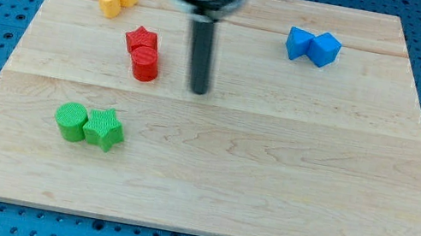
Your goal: Place your arm to the top right of the red star
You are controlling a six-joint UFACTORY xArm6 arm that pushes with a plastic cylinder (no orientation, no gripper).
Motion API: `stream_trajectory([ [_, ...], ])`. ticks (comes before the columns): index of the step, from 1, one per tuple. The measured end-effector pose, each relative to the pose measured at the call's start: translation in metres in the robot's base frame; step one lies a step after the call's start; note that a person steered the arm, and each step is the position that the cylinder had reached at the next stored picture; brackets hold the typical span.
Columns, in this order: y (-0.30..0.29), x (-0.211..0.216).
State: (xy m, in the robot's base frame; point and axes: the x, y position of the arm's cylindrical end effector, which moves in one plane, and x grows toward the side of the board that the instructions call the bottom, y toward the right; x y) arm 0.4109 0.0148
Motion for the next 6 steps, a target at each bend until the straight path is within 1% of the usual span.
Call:
stream_trajectory([
  [1, 0.060, 0.005],
  [2, 0.076, -0.031],
  [3, 0.011, -0.067],
  [4, -0.050, -0.122],
  [5, -0.096, -0.126],
  [6, -0.110, -0.081],
])
